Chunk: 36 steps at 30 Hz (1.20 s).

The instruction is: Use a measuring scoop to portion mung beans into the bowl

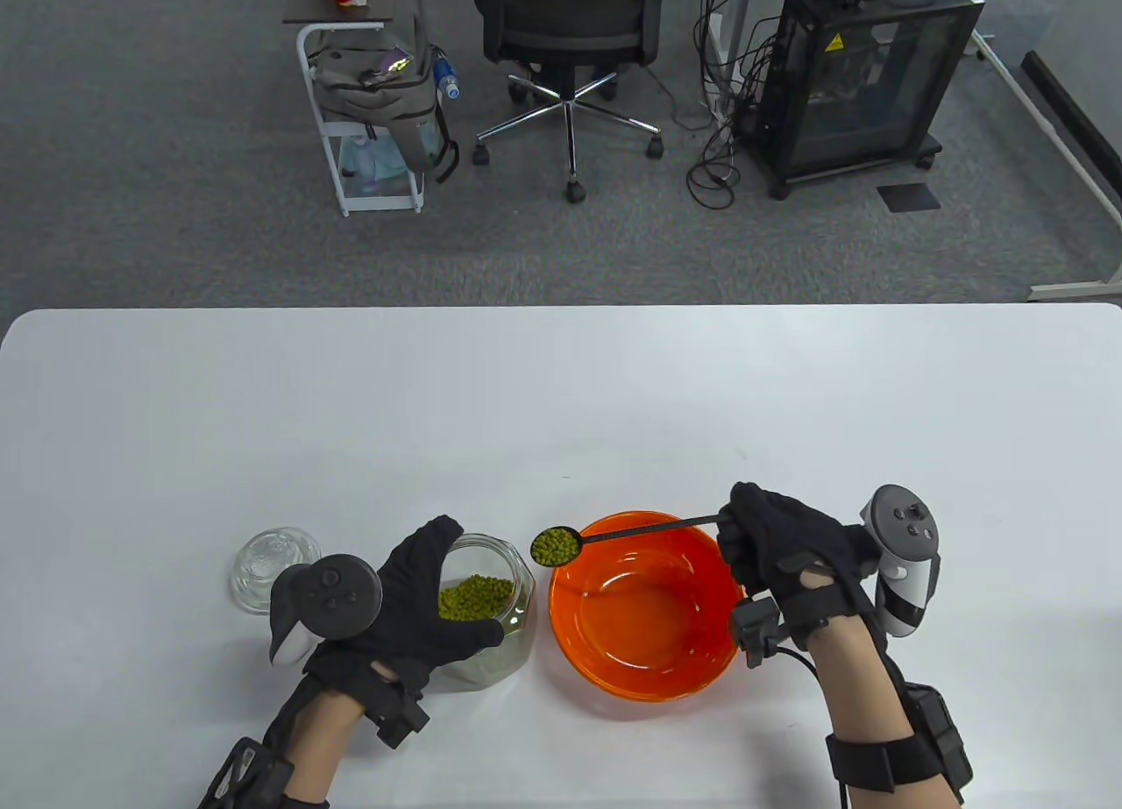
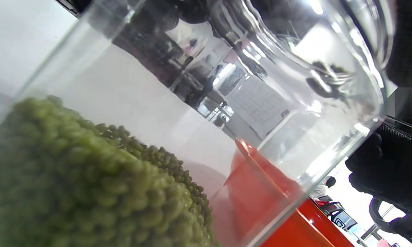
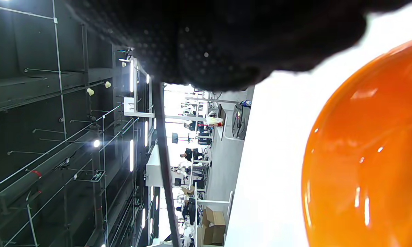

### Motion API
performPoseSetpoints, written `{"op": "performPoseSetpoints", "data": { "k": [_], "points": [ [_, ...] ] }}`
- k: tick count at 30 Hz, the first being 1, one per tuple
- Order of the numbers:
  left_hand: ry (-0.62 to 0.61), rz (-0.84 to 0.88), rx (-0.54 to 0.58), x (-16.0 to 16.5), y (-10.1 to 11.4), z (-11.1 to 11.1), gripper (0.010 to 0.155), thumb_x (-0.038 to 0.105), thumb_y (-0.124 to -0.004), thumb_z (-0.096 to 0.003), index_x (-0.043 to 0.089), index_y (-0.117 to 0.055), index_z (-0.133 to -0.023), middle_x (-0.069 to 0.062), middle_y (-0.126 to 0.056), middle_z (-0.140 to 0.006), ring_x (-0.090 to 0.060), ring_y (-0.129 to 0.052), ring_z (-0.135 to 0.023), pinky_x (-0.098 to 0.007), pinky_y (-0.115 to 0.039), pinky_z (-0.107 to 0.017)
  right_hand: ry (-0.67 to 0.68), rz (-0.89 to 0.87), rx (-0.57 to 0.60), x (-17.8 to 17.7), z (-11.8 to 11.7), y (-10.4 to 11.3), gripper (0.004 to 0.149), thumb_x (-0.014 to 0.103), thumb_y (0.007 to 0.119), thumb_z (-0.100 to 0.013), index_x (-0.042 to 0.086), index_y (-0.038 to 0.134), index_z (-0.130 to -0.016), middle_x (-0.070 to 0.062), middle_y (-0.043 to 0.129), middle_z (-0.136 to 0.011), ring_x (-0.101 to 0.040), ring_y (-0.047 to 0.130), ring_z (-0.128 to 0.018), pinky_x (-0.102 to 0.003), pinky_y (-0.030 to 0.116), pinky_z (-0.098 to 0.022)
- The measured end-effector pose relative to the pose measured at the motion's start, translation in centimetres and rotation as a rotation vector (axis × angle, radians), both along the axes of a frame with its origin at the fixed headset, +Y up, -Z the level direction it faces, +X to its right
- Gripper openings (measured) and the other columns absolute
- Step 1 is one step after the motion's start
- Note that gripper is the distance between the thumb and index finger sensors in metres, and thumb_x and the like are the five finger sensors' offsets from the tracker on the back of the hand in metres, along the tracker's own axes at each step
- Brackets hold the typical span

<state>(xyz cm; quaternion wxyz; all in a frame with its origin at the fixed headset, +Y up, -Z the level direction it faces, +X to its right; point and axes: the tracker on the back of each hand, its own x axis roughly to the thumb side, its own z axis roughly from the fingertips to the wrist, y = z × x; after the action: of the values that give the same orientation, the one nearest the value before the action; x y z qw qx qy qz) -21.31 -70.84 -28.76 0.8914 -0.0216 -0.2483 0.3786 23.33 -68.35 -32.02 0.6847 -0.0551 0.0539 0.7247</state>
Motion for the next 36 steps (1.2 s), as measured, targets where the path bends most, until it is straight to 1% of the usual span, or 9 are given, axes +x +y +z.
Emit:
{"op": "performPoseSetpoints", "data": {
  "k": [5,11,19,23,28,32,36],
  "points": [
    [0.0,0.0,0.001,0.0,0.0,0.0,0.125,0.083,-0.09,-0.037,0.003,-0.03,-0.11,-0.028,-0.042,-0.115,-0.058,-0.058,-0.105,-0.073,-0.056,-0.072,-0.024,0.006,-0.017,1.7,0.2,-1.2,0.042,0.046,0.078,-0.05,0.009,0.097,-0.057,-0.012,0.101,-0.044,-0.021,0.099,-0.017,-0.033,0.087,-0.012],
    [0.0,0.002,-0.001,0.0,0.0,0.0,0.125,0.083,-0.091,-0.0368,0.002,-0.03,-0.11,-0.028,-0.042,-0.115,-0.058,-0.057,-0.105,-0.073,-0.056,-0.072,-0.044,0.0,-0.051,2.9,0.2,-2.7,0.042,0.046,0.078,-0.05,0.008,0.097,-0.057,-0.012,0.101,-0.044,-0.021,0.099,-0.017,-0.033,0.087,-0.012],
    [-0.004,-0.002,-0.002,-0.1,0.0,0.0,0.125,0.083,-0.09,-0.0372,0.002,-0.029,-0.11,-0.028,-0.041,-0.115,-0.059,-0.057,-0.105,-0.073,-0.056,-0.072,-0.079,0.054,-0.063,4.1,0.5,-3.7,0.042,0.046,0.078,-0.049,0.008,0.097,-0.057,-0.012,0.101,-0.044,-0.021,0.099,-0.017,-0.033,0.087,-0.013],
    [-0.008,-0.006,-0.003,-0.1,0.0,0.0,0.125,0.083,-0.09,-0.0375,0.002,-0.029,-0.11,-0.028,-0.041,-0.115,-0.059,-0.057,-0.105,-0.073,-0.056,-0.072,-0.103,0.109,-0.054,4.2,0.7,-3.7,0.042,0.046,0.078,-0.049,0.008,0.096,-0.057,-0.012,0.101,-0.044,-0.021,0.099,-0.017,-0.034,0.087,-0.013],
    [-0.01,-0.005,-0.004,-0.1,0.0,0.0,0.125,0.083,-0.09,-0.0378,0.002,-0.029,-0.11,-0.028,-0.041,-0.115,-0.059,-0.057,-0.105,-0.073,-0.055,-0.072,-0.124,0.187,-0.015,3.6,0.9,-3.3,0.042,0.046,0.078,-0.049,0.008,0.097,-0.057,-0.012,0.101,-0.045,-0.022,0.099,-0.018,-0.034,0.086,-0.013],
    [-0.012,-0.006,-0.005,-0.1,0.0,0.0,0.124,0.083,-0.089,-0.038,0.002,-0.029,-0.11,-0.028,-0.041,-0.115,-0.059,-0.057,-0.105,-0.073,-0.055,-0.072,-0.118,0.252,0.049,2.8,1.1,-2.6,0.042,0.046,0.078,-0.049,0.009,0.096,-0.057,-0.013,0.1,-0.045,-0.022,0.099,-0.019,-0.034,0.086,-0.014],
    [-0.013,-0.006,-0.006,-0.1,0.0,0.0,0.124,0.083,-0.09,-0.038,0.002,-0.029,-0.11,-0.028,-0.041,-0.115,-0.059,-0.057,-0.105,-0.073,-0.055,-0.072,-0.12,0.388,0.147,1.6,1.6,-1.5,0.042,0.046,0.078,-0.049,0.009,0.096,-0.058,-0.012,0.1,-0.046,-0.022,0.099,-0.019,-0.034,0.086,-0.015]
  ]
}}
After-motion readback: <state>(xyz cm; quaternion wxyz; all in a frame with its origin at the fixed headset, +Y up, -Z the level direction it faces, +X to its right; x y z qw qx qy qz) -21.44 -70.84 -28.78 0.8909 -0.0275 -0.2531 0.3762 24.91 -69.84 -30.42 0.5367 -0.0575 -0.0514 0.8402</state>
